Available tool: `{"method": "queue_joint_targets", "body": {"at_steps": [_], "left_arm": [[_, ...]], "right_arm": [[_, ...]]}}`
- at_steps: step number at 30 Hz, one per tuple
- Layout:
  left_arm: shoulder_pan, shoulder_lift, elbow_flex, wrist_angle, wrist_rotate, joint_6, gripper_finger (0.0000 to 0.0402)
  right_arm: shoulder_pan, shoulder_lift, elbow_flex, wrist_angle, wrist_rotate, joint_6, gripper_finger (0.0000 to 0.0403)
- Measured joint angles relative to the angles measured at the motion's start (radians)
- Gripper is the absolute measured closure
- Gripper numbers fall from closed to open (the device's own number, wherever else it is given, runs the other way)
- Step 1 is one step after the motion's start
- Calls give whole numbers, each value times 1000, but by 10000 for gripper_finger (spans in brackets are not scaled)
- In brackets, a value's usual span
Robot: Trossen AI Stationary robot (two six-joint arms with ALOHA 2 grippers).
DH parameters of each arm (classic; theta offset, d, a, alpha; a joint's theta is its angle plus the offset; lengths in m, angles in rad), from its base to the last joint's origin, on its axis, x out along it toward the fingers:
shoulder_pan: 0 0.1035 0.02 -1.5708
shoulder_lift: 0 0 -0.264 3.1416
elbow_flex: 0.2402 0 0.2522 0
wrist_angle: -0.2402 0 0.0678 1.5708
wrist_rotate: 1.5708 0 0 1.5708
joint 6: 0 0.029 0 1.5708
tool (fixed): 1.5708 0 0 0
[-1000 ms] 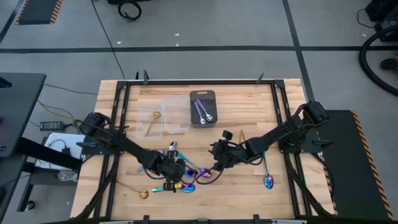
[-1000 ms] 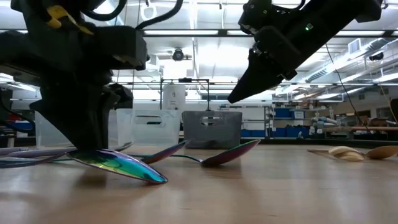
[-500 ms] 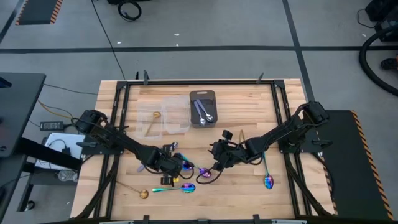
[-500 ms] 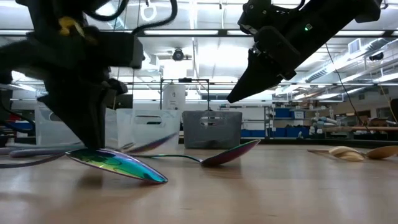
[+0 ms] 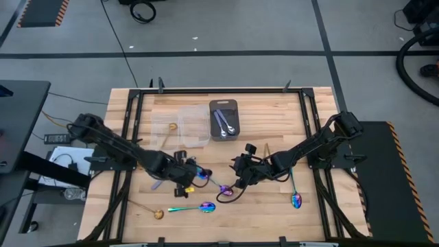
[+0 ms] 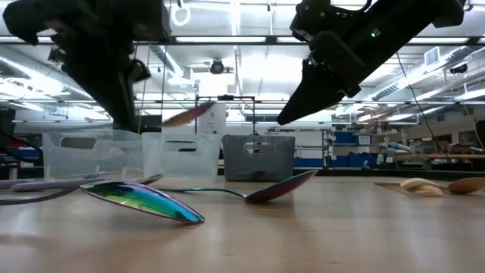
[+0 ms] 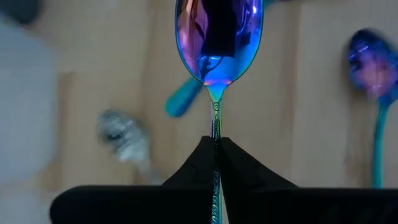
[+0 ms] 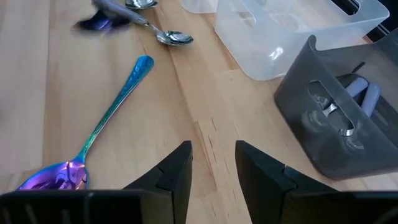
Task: Sort silverware by color (type)
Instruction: Put the blue spoon into the right transparent bin
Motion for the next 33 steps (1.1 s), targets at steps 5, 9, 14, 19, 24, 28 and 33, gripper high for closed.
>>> {"method": "queue_joint_targets", "body": {"at_steps": [5,9,14,19,24,28,33], "left_arm": [[22,-71,0,-70,-51,-13,386],[45,-127,0,-130,-81,-20,386],[69,-203,0,-150,-135,-21,386],[95,-255,0,-191,-165,-20,386],[137,-268,0,-222,-204,-20,386],[196,-265,-5,-207,-261,-18,386],[305,-266,-50,-114,-299,36,386]], "right_arm": [[1,0,0,-4,1,0,271],[1,0,0,-4,4,0,271],[2,0,0,-14,15,-1,271],[3,0,0,-20,19,-1,271],[3,0,0,-24,28,0,271],[3,0,0,-15,29,0,271],[3,0,0,8,29,-2,271]]}}
